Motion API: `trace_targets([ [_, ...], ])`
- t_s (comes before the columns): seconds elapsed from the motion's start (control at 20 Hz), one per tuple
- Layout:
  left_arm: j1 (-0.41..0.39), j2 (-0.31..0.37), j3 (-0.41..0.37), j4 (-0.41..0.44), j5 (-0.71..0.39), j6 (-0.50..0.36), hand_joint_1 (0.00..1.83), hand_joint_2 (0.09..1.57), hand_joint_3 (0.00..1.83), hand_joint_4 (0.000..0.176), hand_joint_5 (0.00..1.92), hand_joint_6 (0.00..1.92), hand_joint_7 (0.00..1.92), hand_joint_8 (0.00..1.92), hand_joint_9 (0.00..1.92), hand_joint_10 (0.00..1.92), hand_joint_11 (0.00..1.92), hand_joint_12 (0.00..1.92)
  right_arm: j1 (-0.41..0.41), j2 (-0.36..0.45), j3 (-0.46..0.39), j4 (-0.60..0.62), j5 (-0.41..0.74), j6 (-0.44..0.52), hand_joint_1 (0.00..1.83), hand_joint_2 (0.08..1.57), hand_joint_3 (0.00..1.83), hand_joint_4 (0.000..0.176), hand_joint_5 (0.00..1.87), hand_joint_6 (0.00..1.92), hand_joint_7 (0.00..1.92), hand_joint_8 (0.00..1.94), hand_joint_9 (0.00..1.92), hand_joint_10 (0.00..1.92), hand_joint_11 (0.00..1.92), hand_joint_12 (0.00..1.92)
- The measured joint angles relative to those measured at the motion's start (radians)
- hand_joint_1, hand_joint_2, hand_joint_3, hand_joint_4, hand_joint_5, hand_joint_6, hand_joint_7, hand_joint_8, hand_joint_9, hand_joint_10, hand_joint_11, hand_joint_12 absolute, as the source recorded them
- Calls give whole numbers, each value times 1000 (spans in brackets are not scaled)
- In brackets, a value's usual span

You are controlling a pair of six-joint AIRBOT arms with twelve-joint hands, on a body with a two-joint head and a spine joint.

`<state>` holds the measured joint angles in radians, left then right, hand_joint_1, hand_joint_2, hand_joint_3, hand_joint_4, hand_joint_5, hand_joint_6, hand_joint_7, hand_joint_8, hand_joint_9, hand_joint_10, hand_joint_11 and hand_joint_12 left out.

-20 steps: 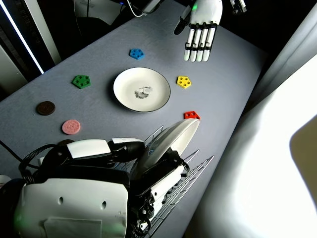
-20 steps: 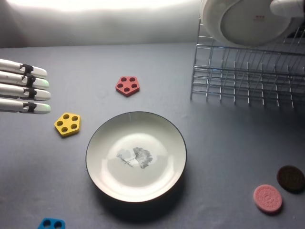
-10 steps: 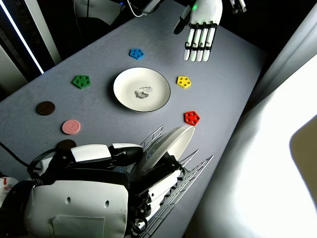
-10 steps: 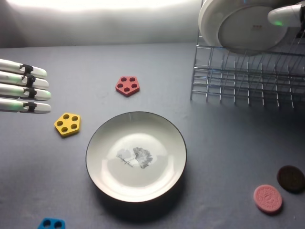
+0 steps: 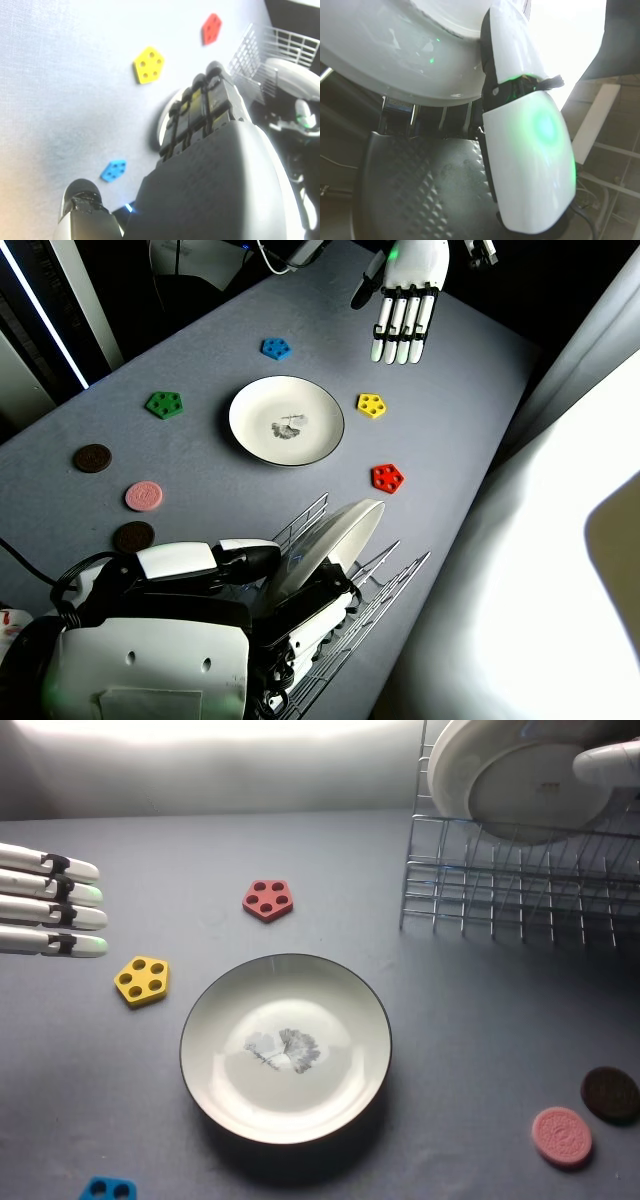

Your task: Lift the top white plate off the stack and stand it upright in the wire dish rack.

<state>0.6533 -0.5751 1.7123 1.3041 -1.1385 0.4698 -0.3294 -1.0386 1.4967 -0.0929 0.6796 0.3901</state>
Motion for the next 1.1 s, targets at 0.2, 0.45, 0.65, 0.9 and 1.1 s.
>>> trace_targets([
  [0.2,0,0,0,0,-1,0,88,899,0,0,14,2,23,2,19,3,40,7,-13,-1,5,-2,5,3,1491,1088,0,0,879,1125,978,751,1012,868,953,1393],
  [0.45,0,0,0,0,-2,0,92,892,0,0,67,5,83,5,84,7,122,39,-37,-3,22,-6,13,19,1488,1102,0,0,848,1181,946,799,986,904,926,1429],
  [0.65,0,0,0,0,-1,0,69,909,6,0,1,0,4,1,1,0,30,2,-57,-6,42,-10,19,35,1485,1102,1,0,833,1192,929,811,978,924,972,1387],
  [0.9,0,0,0,0,-2,0,63,903,0,0,16,5,23,7,15,5,51,13,-74,-10,52,-9,28,49,1489,1097,2,0,791,1167,968,797,999,915,991,1371],
  [1.1,0,0,0,1,-2,0,58,905,0,0,2,0,10,0,1,0,32,5,-81,-11,56,-9,38,51,1379,1097,0,0,689,510,875,406,957,411,958,782],
])
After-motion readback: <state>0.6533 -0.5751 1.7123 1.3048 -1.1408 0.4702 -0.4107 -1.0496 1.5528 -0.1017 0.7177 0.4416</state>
